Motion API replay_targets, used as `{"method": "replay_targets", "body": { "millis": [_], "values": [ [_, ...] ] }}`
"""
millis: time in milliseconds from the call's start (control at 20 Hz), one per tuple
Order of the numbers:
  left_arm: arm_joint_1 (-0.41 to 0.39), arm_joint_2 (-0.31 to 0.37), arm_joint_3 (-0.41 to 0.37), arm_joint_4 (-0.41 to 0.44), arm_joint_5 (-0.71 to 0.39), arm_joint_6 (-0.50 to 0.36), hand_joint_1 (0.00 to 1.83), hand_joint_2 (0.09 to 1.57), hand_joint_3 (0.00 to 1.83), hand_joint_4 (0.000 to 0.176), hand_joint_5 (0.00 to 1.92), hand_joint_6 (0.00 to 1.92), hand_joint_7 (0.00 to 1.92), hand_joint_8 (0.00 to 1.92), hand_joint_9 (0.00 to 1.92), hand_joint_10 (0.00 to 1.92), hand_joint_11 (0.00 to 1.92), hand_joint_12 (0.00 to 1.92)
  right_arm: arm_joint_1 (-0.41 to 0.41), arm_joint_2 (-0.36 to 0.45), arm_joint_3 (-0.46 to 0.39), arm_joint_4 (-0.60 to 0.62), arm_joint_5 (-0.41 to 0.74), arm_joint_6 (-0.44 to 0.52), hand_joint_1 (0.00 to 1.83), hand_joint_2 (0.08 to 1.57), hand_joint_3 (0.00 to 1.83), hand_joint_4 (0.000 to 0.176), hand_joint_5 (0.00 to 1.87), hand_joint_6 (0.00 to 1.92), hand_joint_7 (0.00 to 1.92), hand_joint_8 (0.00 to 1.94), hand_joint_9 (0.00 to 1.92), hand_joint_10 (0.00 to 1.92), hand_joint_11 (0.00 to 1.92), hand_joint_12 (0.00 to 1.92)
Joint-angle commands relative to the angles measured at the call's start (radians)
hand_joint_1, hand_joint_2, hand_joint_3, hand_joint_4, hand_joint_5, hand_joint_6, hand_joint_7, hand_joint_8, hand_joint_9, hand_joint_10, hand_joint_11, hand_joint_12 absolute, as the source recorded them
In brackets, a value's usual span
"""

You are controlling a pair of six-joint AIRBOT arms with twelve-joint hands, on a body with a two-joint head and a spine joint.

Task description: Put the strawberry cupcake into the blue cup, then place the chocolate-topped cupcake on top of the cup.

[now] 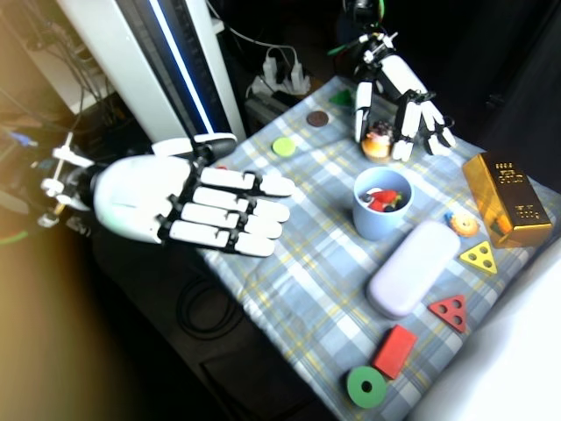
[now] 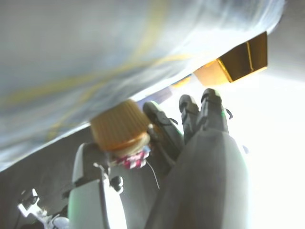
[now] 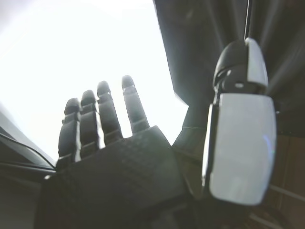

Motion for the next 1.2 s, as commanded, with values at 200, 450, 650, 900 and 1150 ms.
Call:
{"method": "replay_targets", "body": {
  "millis": [200, 450, 650, 900, 1150],
  "values": [
    [-0.039, 0.034, -0.013, 0.061, -0.131, -0.002, 0.99, 1.19, 0.00, 0.098, 0.83, 1.21, 0.84, 0.00, 0.27, 0.00, 0.00, 0.00, 0.003, 0.000, 0.002, 0.017, 0.126, 0.012, 0.00, 0.89, 0.00, 0.047, 0.05, 0.00, 0.09, 0.01, 0.04, 0.01, 0.03, 0.04],
    [-0.050, 0.064, -0.030, 0.072, -0.163, -0.002, 0.96, 1.19, 0.00, 0.162, 0.83, 1.21, 0.82, 0.00, 0.28, 0.00, 0.00, 0.00, 0.001, -0.002, 0.002, 0.021, 0.126, 0.013, 0.00, 0.90, 0.00, 0.039, 0.05, 0.00, 0.09, 0.01, 0.03, 0.00, 0.03, 0.05],
    [-0.058, 0.081, -0.043, 0.088, -0.175, -0.002, 0.98, 1.18, 0.00, 0.134, 0.84, 1.19, 0.80, 0.00, 0.26, 0.00, 0.00, 0.00, -0.002, -0.002, 0.003, 0.024, 0.126, 0.013, 0.00, 0.89, 0.00, 0.063, 0.03, 0.00, 0.07, 0.00, 0.03, 0.01, 0.03, 0.06],
    [-0.075, 0.087, -0.044, 0.101, -0.176, 0.010, 0.98, 1.18, 0.00, 0.131, 0.84, 1.20, 0.81, 0.00, 0.26, 0.00, 0.00, 0.00, -0.003, -0.005, 0.004, 0.024, 0.126, 0.013, 0.00, 0.91, 0.00, 0.057, 0.03, 0.00, 0.09, 0.00, 0.03, 0.00, 0.01, 0.06],
    [-0.075, 0.078, -0.035, 0.097, -0.161, 0.010, 0.97, 1.12, 0.00, 0.024, 0.75, 0.46, 0.80, 0.01, 0.28, 0.01, 0.00, 0.00, -0.004, -0.007, 0.005, 0.024, 0.126, 0.013, 0.00, 0.92, 0.00, 0.059, 0.03, 0.00, 0.07, 0.00, 0.03, 0.00, 0.00, 0.07]
  ]
}}
